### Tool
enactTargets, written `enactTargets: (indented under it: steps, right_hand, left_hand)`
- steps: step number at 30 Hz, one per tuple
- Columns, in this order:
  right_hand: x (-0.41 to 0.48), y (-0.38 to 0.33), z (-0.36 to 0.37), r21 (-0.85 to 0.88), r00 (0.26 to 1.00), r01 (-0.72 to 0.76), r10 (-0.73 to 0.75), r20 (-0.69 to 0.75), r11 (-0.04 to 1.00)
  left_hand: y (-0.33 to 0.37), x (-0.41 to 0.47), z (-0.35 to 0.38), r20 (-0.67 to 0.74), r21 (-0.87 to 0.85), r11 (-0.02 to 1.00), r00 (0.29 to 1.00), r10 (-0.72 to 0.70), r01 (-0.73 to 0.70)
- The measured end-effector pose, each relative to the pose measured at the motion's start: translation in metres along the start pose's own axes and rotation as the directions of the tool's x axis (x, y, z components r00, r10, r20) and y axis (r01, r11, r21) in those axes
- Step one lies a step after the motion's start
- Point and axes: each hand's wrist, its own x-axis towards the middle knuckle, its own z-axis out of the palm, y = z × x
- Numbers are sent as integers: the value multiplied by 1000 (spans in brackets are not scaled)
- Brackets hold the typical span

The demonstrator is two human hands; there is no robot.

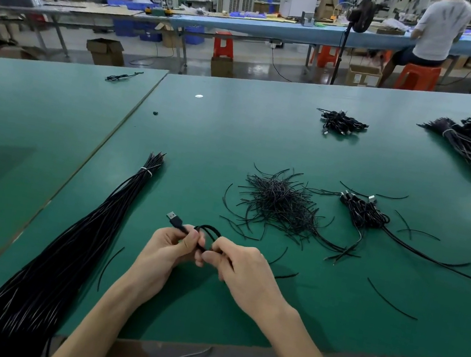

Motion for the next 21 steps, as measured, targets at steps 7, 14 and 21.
enactTargets:
  steps: [7,14,21]
  right_hand:
    - [-11,8,3,-53,1000,26,-26,8,998]
    - [-14,3,7,-127,997,79,-78,14,989]
    - [-13,5,6,-142,998,66,-66,7,988]
  left_hand:
    - [-1,-1,1,23,42,999,1000,-9,8]
    - [-5,2,0,25,97,995,1000,-6,4]
    - [-1,5,-2,26,186,980,997,-75,69]
